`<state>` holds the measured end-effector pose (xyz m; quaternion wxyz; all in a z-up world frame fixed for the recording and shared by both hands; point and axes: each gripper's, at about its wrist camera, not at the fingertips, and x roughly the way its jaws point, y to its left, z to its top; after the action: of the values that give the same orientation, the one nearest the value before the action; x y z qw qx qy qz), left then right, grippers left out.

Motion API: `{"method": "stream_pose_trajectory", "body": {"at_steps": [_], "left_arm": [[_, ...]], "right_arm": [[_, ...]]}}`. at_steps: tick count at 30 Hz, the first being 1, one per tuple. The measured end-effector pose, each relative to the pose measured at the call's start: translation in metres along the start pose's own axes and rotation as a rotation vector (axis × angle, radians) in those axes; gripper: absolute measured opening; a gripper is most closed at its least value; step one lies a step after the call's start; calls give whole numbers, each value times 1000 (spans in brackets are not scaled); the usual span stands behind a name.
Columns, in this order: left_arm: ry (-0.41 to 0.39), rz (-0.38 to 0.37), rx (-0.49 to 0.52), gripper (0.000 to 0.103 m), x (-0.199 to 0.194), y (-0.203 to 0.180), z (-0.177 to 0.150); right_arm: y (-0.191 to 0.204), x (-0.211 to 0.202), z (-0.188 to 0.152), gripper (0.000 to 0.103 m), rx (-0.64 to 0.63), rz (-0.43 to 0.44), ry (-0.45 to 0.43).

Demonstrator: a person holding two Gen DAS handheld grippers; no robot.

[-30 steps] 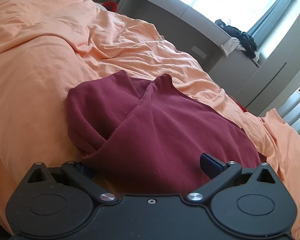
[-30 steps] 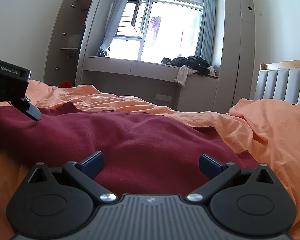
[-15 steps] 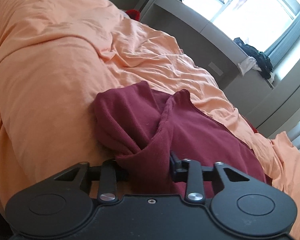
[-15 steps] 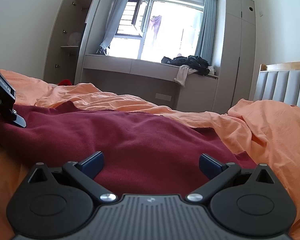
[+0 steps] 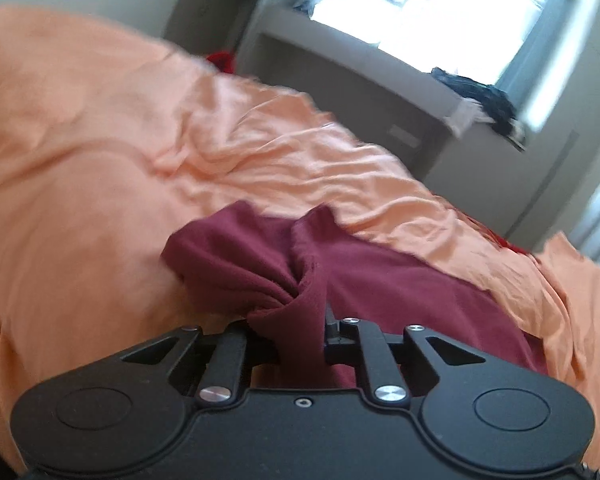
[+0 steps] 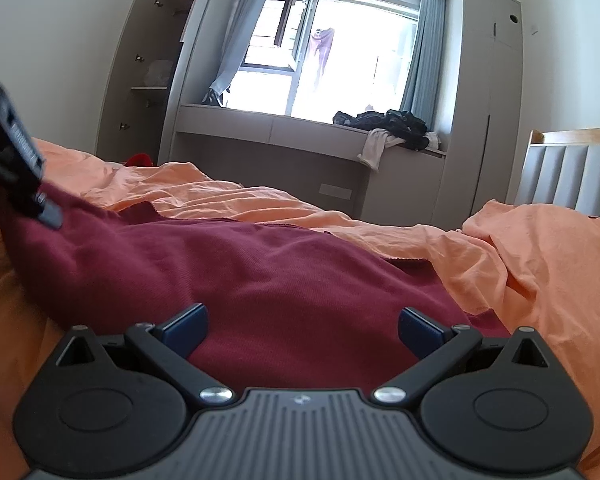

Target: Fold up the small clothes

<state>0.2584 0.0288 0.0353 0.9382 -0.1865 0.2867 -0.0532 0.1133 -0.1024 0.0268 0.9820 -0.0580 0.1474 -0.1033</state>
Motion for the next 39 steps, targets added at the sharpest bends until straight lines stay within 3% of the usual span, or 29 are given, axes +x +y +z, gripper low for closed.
{"method": "stream_pose_trajectory", "body": {"at_steps": [5,9,12,17,24,27,32,35,39], "left_arm": [[-32,-106,240,14,-1,-51,25],[-64,-226,411,14,-4,-105,31],[-62,-320,500,14,-5,-144,23],[17,-456,622,14,-4,-184,-16],[67,-414,793,18,5,-191,-79],[66,-412,810,26,1,-182,-85],[64,-441,783,56,-12,-171,-83],[39,-434,802,62,-24,-168,-89],[-8,-390,878,62,-34,-170,-102]], "right_arm": [[-13,-11,1,103,13,2,0],[-34,-28,2,103,40,-51,-11],[-58,-39,-1,103,83,-132,3],[-103,-55,-13,103,190,-246,34],[-147,-63,-29,103,296,-275,66],[-158,-63,-33,103,345,-235,65],[-175,-51,-31,103,462,-85,69],[-184,-41,-24,103,540,34,60],[-194,-18,-7,103,588,233,66]]}}
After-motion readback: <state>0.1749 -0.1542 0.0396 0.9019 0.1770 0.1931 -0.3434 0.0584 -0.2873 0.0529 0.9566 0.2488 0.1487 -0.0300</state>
